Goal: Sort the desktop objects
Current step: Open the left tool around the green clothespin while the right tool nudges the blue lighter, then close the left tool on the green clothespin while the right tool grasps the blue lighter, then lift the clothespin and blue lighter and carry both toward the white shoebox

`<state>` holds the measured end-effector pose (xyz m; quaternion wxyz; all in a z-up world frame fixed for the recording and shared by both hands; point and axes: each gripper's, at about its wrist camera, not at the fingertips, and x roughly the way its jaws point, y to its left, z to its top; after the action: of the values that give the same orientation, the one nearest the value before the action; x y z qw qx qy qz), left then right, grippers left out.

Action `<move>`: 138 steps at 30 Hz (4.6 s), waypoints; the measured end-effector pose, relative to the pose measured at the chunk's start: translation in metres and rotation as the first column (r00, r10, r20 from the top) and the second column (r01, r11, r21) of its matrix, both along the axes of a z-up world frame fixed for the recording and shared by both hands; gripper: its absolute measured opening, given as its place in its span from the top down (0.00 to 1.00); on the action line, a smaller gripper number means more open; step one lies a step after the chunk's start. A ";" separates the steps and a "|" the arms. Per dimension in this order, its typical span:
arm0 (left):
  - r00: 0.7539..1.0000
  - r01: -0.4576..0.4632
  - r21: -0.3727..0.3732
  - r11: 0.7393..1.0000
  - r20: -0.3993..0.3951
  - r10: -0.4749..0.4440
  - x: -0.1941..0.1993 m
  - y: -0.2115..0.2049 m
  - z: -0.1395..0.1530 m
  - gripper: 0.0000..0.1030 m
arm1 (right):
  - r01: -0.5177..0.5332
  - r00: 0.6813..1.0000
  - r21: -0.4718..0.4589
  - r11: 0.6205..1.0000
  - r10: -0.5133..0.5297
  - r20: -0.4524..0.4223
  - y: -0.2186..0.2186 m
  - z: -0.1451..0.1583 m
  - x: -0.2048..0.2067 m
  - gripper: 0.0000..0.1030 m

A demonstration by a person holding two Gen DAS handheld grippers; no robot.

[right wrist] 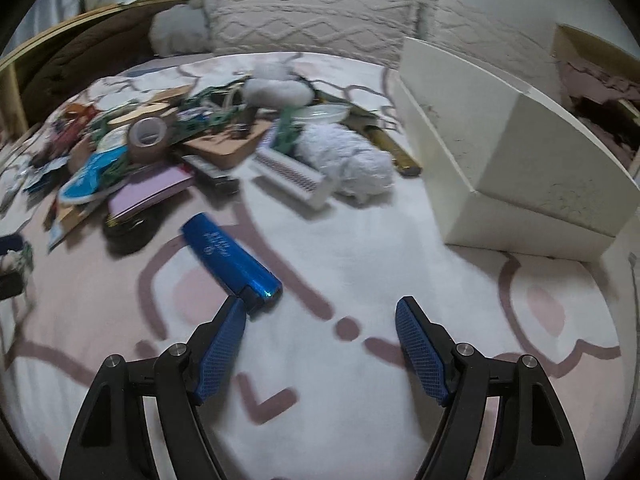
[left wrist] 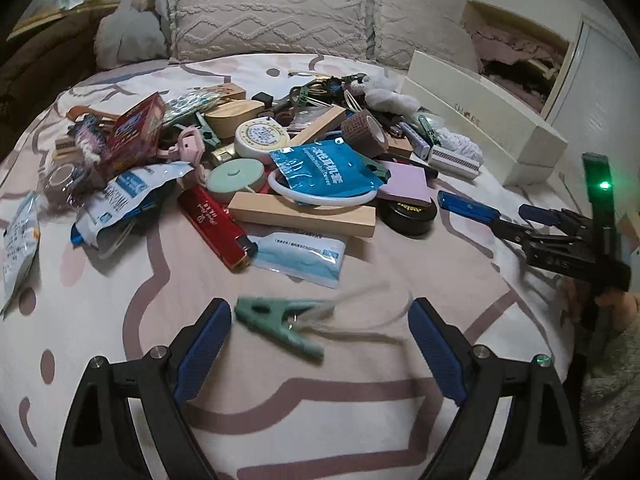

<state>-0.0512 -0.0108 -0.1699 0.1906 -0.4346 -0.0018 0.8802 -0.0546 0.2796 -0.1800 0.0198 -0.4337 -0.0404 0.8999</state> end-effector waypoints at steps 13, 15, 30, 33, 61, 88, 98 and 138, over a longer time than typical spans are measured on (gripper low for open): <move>0.999 0.029 -0.131 0.991 -0.035 -0.033 -0.014 0.013 -0.007 0.12 | 0.048 0.998 -0.037 0.998 -0.047 0.034 0.012 -0.005 -0.020 0.24; 0.999 0.035 -0.167 0.985 -0.029 -0.040 -0.015 0.017 -0.011 0.12 | 0.048 0.998 -0.036 0.998 -0.047 0.031 0.013 -0.005 -0.020 0.24; 0.993 0.083 -0.134 0.988 -0.075 -0.094 -0.006 -0.001 0.002 0.03 | 0.051 0.999 -0.050 0.997 -0.050 0.020 0.014 -0.007 -0.017 0.24; 0.994 0.104 -0.106 0.989 -0.035 -0.108 -0.014 -0.001 -0.006 0.03 | 0.051 0.999 -0.043 0.998 -0.050 0.019 0.012 -0.007 -0.017 0.24; 1.000 0.016 -0.066 0.998 0.007 -0.016 -0.001 0.000 -0.010 0.13 | 0.111 0.994 -0.167 0.980 -0.108 0.026 0.014 0.004 -0.007 0.24; 1.000 0.005 -0.093 0.996 -0.018 -0.006 -0.004 0.002 -0.013 0.27 | 0.232 0.972 -0.217 0.948 -0.233 0.023 -0.047 -0.009 -0.036 0.09; 1.000 -0.020 -0.068 0.998 -0.021 0.019 -0.002 -0.002 -0.013 0.45 | 0.210 0.973 -0.302 0.930 -0.230 -0.033 -0.035 -0.009 -0.026 0.19; 0.986 -0.143 -0.113 0.983 -0.102 0.132 0.012 0.008 -0.011 0.50 | 0.168 0.973 -0.349 0.922 -0.212 -0.091 -0.036 -0.004 -0.015 0.19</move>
<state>-0.0396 -0.0030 -0.1811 0.1026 -0.4024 0.0302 0.9092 -0.0696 0.2440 -0.1841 0.0348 -0.3741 0.1587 0.9130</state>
